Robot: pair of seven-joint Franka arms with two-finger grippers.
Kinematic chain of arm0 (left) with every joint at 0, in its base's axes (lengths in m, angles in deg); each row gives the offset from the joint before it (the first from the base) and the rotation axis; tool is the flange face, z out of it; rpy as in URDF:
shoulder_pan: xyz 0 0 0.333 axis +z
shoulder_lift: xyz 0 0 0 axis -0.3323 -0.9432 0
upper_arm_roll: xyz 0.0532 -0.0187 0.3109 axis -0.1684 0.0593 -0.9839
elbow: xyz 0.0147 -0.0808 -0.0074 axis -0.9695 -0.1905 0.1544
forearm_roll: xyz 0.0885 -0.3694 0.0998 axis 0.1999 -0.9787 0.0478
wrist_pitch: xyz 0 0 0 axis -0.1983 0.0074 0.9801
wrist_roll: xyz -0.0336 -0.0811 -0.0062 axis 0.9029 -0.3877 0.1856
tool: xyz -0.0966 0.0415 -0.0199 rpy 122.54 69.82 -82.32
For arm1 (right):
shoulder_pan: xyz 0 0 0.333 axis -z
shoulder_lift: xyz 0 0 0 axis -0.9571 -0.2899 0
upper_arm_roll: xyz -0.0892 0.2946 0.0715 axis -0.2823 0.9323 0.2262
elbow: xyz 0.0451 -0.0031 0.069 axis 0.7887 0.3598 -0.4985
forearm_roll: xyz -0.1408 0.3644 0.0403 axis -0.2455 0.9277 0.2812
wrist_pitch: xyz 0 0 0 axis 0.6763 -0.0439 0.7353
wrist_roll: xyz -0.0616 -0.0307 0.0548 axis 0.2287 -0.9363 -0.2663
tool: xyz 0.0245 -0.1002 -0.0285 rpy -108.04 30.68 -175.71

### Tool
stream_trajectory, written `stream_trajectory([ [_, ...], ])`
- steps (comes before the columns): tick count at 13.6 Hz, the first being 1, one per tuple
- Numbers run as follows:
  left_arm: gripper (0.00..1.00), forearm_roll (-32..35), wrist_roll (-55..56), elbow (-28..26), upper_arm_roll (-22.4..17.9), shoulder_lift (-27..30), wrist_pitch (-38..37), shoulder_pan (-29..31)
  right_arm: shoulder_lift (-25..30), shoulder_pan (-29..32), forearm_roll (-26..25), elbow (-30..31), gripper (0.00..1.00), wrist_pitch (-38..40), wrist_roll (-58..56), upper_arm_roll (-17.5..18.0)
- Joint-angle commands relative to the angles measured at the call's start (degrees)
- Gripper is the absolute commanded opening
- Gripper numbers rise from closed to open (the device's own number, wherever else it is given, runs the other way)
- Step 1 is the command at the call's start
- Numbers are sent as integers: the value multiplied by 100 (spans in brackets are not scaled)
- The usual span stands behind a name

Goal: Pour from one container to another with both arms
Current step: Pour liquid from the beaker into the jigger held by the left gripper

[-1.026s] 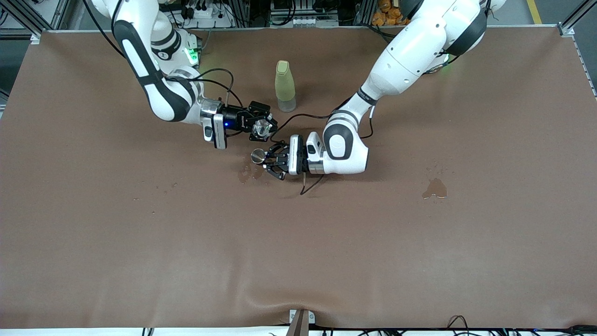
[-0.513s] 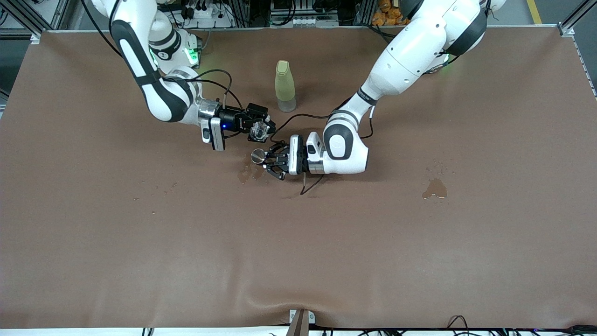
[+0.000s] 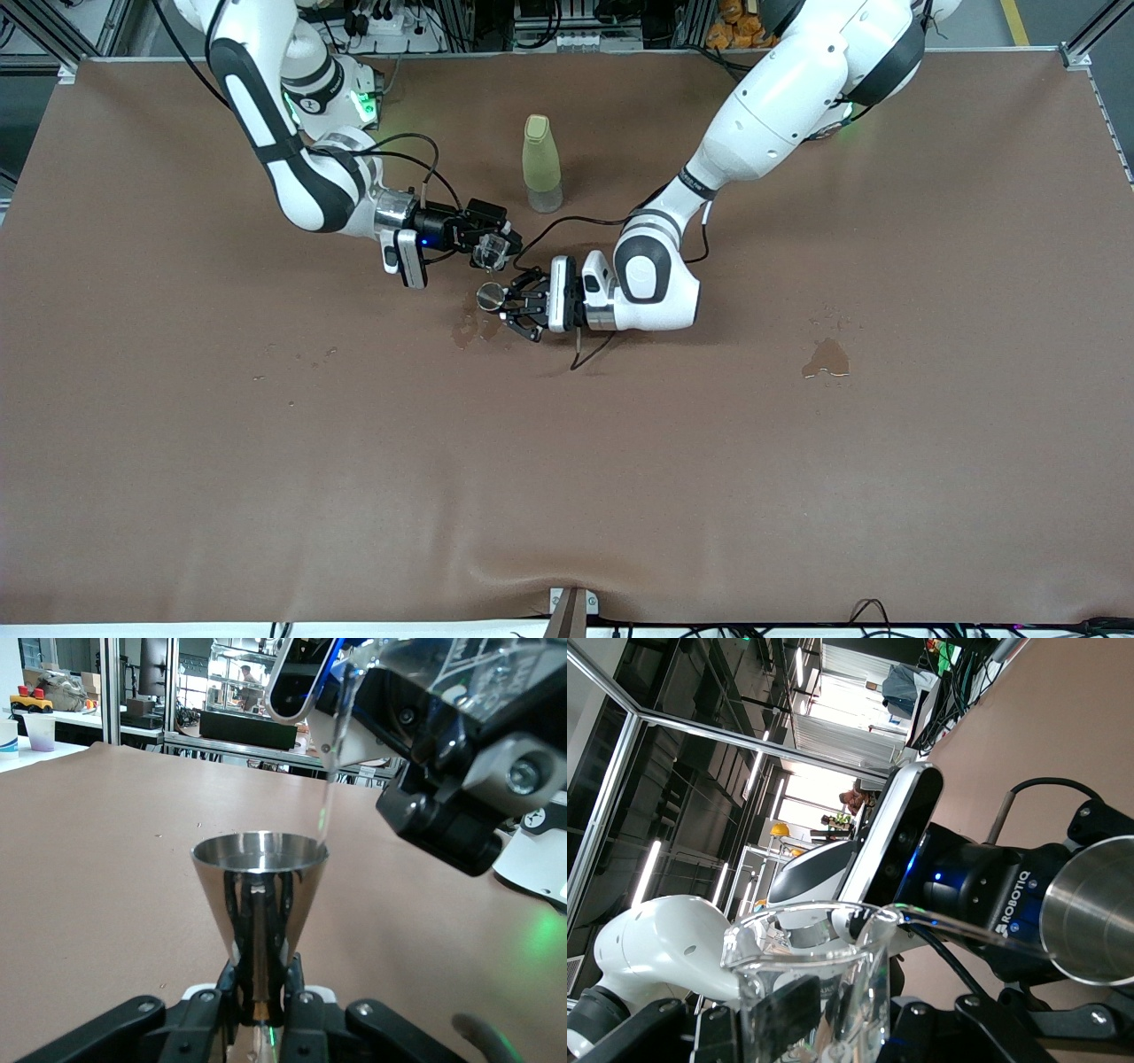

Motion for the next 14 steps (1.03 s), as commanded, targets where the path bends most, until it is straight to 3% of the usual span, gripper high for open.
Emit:
stream_trajectory([
  [1, 0, -197, -135, -20, 14, 15, 37, 1, 199, 44, 105, 73, 0, -53, 421, 44],
  [14, 0, -312, -91, -125, 23, 42, 37, -8, 199, 44, 105, 64, 0, -36, 1317, 44],
])
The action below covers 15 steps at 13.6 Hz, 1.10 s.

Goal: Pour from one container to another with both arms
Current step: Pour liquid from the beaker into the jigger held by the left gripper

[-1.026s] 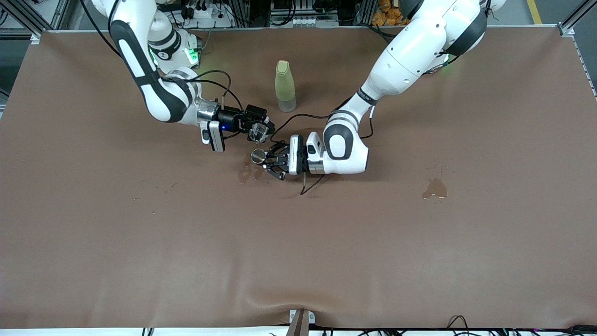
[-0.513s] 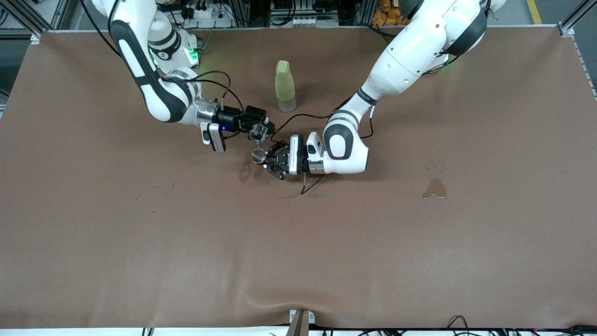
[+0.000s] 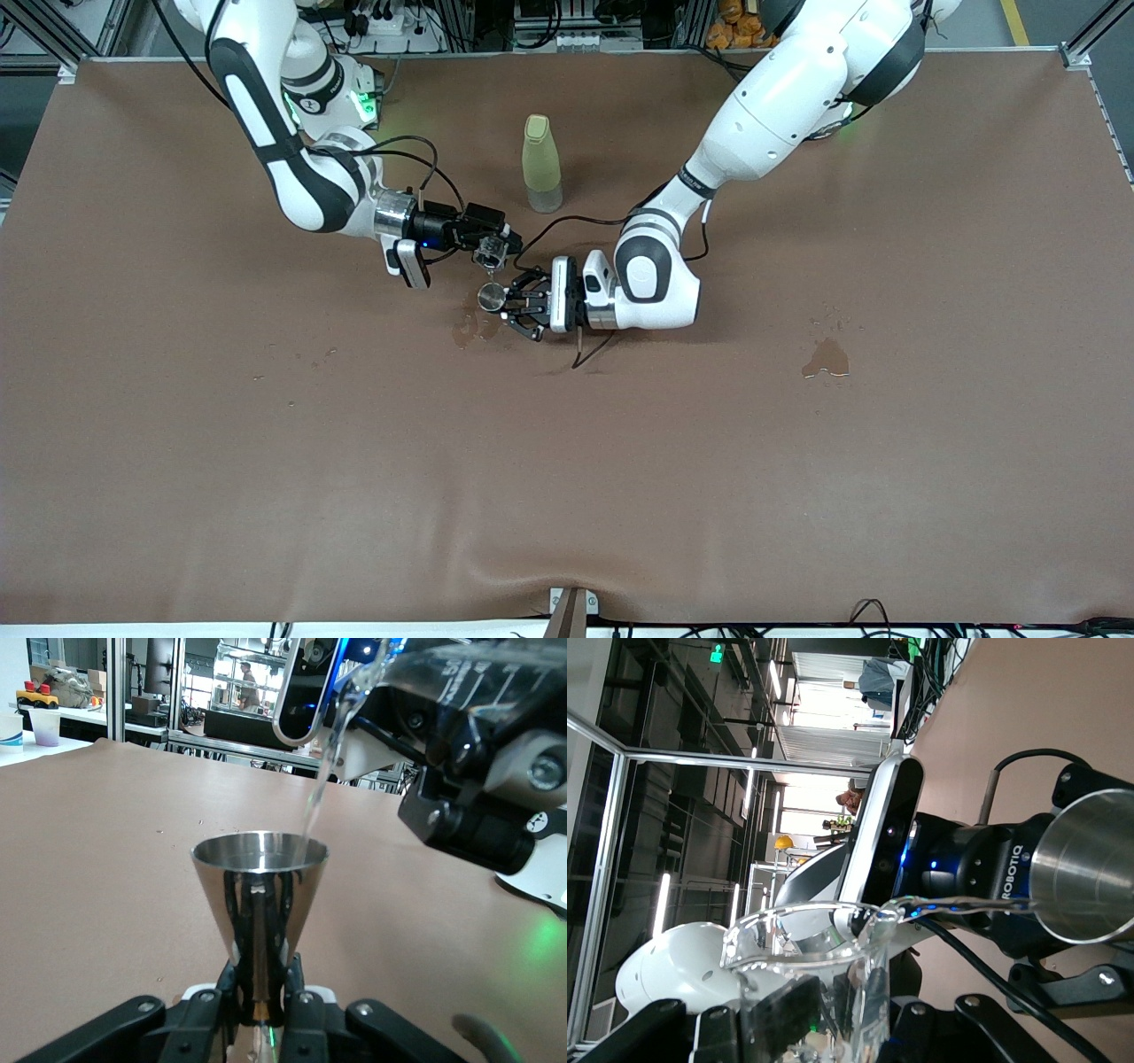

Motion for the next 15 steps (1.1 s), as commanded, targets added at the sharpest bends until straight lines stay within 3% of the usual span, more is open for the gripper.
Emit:
stream_trajectory([
  [1, 0, -189, -91, -61, 22, 42, 36, -8, 198, 44, 103, 69, 0, -27, 444, 44],
  [15, 0, -189, -91, -166, 22, 59, 36, -34, 189, 44, 95, 52, 0, -18, 1710, 44],
])
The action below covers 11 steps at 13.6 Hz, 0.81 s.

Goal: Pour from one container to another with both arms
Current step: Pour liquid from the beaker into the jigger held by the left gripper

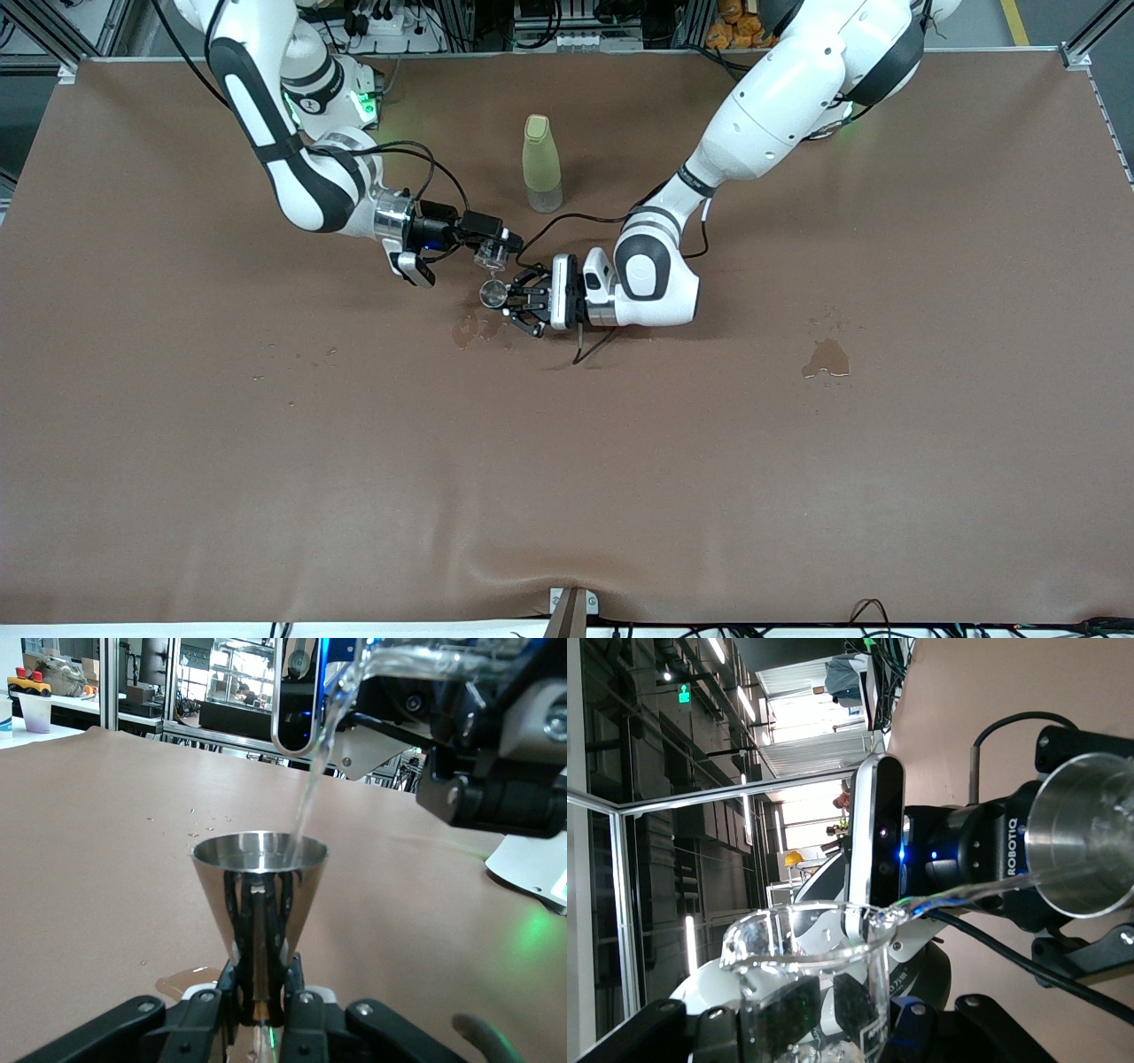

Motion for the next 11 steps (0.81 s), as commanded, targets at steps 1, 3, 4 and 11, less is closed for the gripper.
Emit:
stream_trajectory([
  [1, 0, -189, -91, -49, 13, 59, 37, -19, 194, 44, 103, 64, 0, -11, 362, 44],
  [3, 0, -189, -91, -49, 13, 59, 37, -19, 194, 44, 94, 64, 0, -11, 485, 44],
  [4, 0, -189, -91, -49, 13, 68, 37, -19, 185, 44, 94, 55, 0, -11, 651, 44],
  [11, 0, -189, -82, -101, 13, 77, 37, 8, 194, 44, 94, 37, 0, 42, 1260, 44],
])
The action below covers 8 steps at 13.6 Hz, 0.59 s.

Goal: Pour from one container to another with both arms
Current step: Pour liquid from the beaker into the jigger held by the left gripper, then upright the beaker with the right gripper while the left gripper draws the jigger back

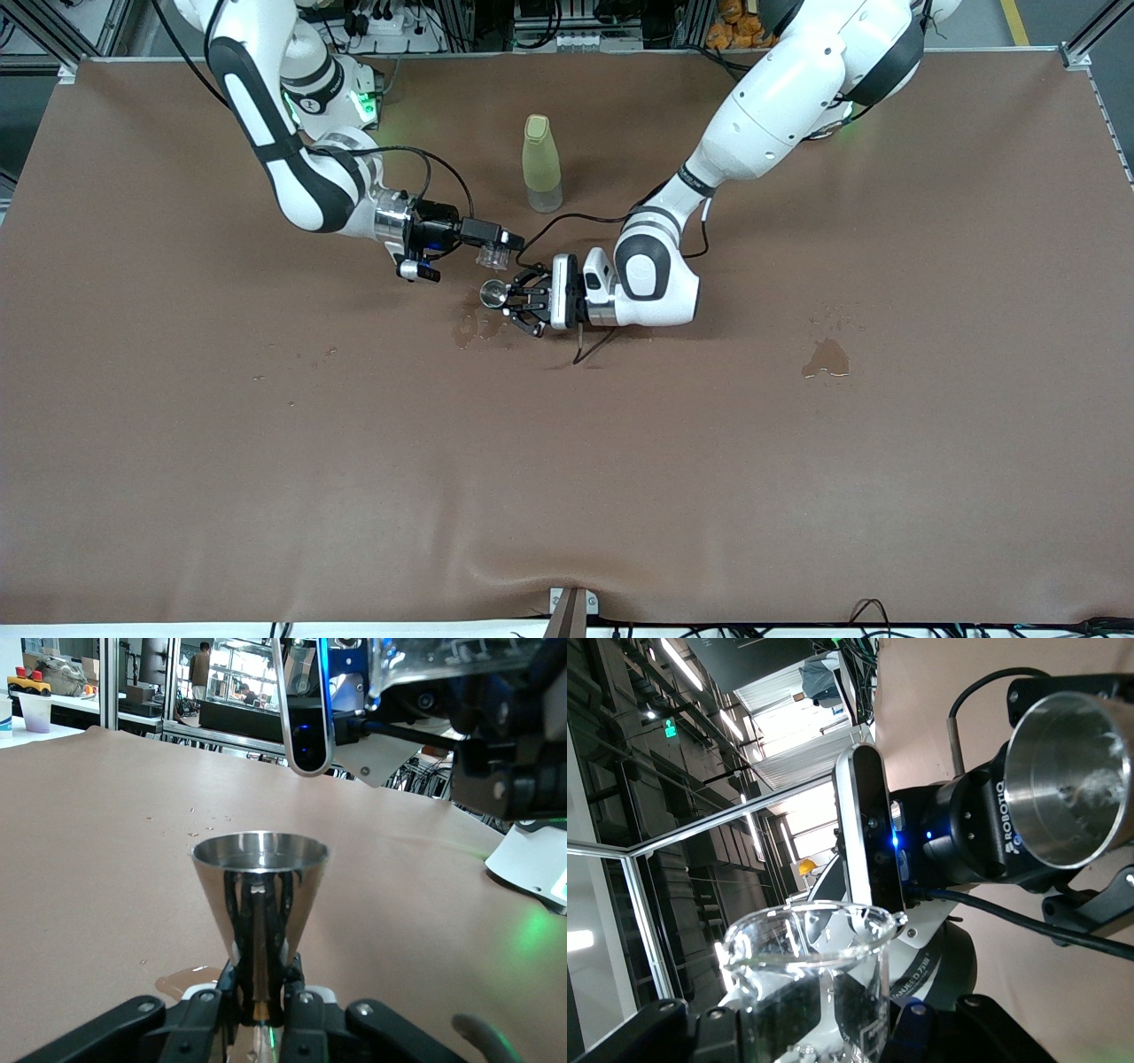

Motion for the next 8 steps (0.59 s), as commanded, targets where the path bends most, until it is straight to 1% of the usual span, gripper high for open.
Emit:
stream_trajectory([
  [1, 0, -188, -82, -112, 14, 103, 36, 15, 191, 44, 16, 58, 0, -19, 6, 35],
  [4, 0, -188, -74, -121, 5, 129, 36, 41, 304, 158, -204, 31, 0, -37, -1231, 0],
  [6, 0, -171, -74, -200, 5, 182, 36, 59, 410, 350, -528, -4, 0, -46, -2118, -26],
  [7, 0, -162, -74, -270, 5, 252, 36, 85, 480, 543, -808, -30, 0, -46, -2505, -26],
  [8, 0, -153, -82, -331, 5, 305, 36, 198, 559, 797, -1211, -74, 0, -46, -2901, -26],
])
